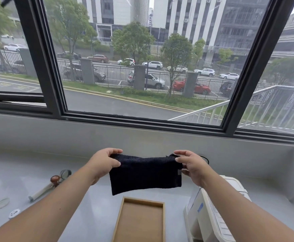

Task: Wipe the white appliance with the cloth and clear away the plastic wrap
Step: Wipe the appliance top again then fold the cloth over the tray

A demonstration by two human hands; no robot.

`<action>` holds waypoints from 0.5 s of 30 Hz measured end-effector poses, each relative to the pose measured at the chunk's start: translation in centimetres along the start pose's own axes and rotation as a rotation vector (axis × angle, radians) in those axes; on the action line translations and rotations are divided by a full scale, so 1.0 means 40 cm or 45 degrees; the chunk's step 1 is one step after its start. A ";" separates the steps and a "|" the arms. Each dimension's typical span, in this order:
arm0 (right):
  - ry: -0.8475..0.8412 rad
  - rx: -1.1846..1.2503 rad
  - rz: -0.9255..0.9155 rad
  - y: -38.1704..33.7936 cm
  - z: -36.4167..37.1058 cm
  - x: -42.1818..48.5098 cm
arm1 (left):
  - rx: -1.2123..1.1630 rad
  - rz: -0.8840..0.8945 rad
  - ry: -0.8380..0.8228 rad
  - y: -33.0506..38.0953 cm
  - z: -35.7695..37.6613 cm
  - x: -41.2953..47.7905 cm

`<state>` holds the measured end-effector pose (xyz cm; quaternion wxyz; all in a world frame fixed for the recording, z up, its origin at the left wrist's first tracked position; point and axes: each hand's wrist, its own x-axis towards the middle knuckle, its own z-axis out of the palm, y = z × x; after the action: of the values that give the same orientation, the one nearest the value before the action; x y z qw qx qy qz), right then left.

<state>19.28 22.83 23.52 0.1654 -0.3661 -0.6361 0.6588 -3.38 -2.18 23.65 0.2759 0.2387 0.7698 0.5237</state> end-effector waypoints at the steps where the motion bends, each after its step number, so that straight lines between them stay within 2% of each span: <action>1: 0.003 -0.097 -0.027 0.004 -0.013 0.009 | 0.096 0.027 0.027 0.004 0.007 0.009; 7: -0.047 -0.783 -0.217 0.025 -0.052 0.060 | 0.708 0.151 0.175 0.022 0.043 0.064; 11: -0.101 -1.366 -0.323 0.028 -0.063 0.088 | 0.887 0.175 0.238 0.025 0.071 0.092; 15: -0.147 -1.494 -0.370 0.027 -0.082 0.115 | 1.015 0.209 0.260 0.024 0.091 0.119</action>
<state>18.72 28.19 21.50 -0.0106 -0.2694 -0.9445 0.1875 -4.35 3.72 22.63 0.0416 0.3341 0.9141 0.2258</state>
